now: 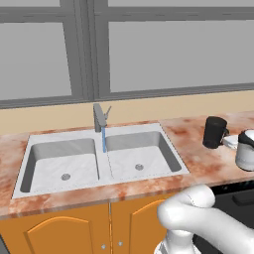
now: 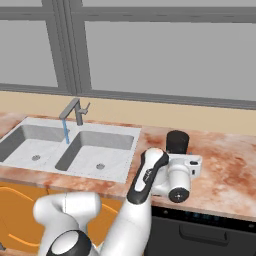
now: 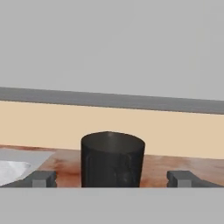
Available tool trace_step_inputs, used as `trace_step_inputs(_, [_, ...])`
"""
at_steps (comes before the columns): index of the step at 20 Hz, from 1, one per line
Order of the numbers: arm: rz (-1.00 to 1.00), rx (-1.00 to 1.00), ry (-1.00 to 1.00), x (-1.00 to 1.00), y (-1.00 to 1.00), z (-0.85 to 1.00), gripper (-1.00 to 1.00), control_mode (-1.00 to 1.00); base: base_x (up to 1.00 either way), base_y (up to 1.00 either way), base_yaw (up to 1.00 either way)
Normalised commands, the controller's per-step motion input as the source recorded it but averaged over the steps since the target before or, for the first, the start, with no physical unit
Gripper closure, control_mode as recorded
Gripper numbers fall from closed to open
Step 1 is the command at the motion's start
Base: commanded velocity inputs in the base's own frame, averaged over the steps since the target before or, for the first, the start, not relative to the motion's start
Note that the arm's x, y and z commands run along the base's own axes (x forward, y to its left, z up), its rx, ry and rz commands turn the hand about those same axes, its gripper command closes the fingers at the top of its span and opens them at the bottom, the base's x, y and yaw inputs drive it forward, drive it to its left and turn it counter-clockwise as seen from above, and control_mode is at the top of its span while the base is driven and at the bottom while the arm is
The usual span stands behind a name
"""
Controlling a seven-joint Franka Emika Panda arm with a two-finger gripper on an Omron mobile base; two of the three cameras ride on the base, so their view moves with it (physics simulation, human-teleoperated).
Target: Turn on the sink faucet and place the jug under the water for a few seconds to fill it up.
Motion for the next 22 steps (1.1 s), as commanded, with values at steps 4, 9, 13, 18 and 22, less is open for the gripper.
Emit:
trace_step_inputs(4, [0.0,0.0,0.0,0.27,-0.42,-0.21,-1.0,-1.0,0.0,0.0,0.0])
trace_step_inputs(9, [0.02,0.0,0.0,0.38,-0.21,-0.31,-1.0,-1.0,0.0,0.0,0.0])
trace_step_inputs(13, [0.02,0.0,0.0,0.27,0.0,-0.17,-1.0,-1.0,0.0,0.0,0.0])
trace_step_inputs(18, [0.0,0.0,0.0,0.02,0.08,-0.02,-1.0,-1.0,0.0,0.0,0.0])
trace_step_inputs(22, [0.0,0.0,0.0,0.08,0.0,-0.01,-1.0,-1.0,0.0,0.0,0.0])
